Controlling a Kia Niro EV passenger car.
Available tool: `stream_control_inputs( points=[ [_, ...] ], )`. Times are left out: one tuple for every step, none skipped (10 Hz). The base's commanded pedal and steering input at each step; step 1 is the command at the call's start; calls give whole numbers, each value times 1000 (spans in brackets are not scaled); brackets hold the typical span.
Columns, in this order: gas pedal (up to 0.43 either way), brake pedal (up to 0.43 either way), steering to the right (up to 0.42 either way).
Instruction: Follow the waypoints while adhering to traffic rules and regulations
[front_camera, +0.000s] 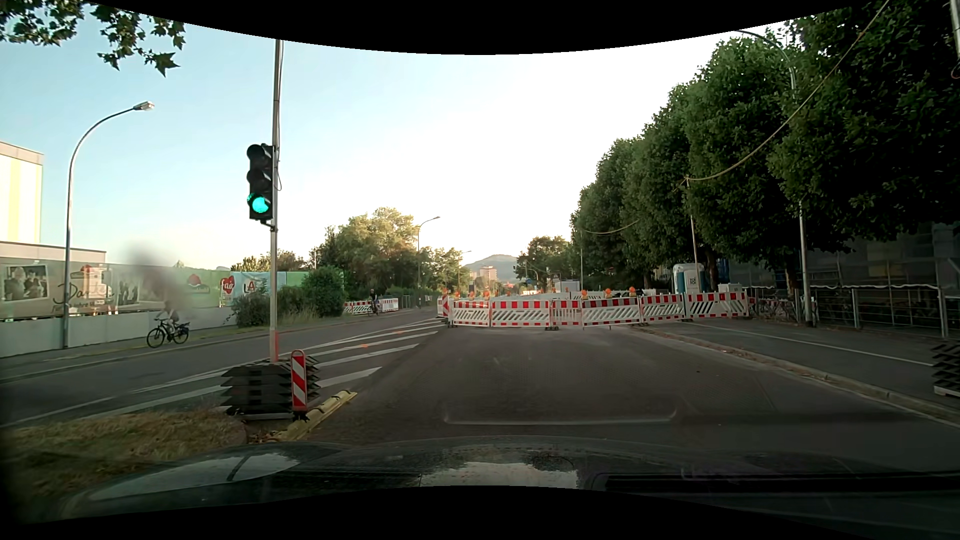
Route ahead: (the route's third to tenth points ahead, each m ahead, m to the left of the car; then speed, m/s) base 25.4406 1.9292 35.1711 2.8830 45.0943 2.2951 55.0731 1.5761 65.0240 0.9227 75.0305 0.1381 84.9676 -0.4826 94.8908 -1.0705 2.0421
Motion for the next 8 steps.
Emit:
stream_control_inputs(
  points=[
    [370, 0, -13],
    [378, 0, -17],
    [378, 0, -21],
    [378, 0, -27],
    [370, 0, -34],
    [358, 0, -40],
    [339, 0, -43],
    [331, 0, -44]
  ],
)
